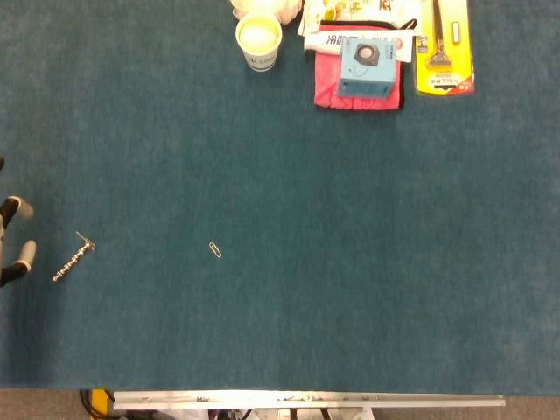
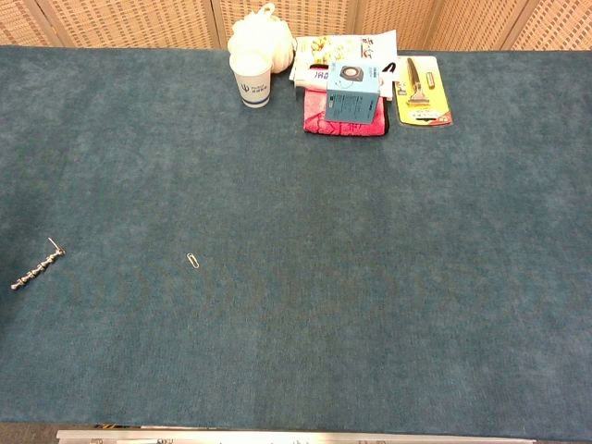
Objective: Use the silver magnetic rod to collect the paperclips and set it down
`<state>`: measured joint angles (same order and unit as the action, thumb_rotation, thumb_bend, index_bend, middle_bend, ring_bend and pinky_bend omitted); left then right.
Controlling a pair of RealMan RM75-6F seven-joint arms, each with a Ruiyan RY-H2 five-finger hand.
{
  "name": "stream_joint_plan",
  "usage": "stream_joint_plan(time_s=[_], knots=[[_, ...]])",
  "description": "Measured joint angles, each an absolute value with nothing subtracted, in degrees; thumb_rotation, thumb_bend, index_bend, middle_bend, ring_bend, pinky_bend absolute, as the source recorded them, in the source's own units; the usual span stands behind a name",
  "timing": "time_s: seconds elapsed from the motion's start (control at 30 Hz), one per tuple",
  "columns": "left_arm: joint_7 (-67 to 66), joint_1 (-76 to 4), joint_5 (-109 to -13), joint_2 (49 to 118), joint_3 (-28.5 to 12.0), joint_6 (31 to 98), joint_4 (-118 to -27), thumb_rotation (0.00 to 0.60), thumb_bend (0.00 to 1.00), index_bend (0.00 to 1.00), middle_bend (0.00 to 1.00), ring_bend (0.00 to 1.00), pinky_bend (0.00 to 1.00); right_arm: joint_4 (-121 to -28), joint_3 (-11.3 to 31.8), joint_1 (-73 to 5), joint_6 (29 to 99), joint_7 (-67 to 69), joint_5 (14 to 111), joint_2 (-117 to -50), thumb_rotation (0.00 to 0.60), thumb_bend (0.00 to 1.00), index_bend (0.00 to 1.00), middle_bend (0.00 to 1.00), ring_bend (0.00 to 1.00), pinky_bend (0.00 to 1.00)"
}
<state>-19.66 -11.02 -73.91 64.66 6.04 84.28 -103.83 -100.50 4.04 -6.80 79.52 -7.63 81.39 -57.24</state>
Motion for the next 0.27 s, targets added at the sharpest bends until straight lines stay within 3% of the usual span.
stream_joint_plan(time_s=[0.27], knots=[[-16.22,-8.70,-76.80,63.89,6.04,85.43,-102.44,0.600,0.32,0.46,0.10,0.05,0.19,-99.64,4.02,-7.13,78.56,-8.70,80.19,-58.05,0.600,0.00,0.32,0.26,0.21,0.36]])
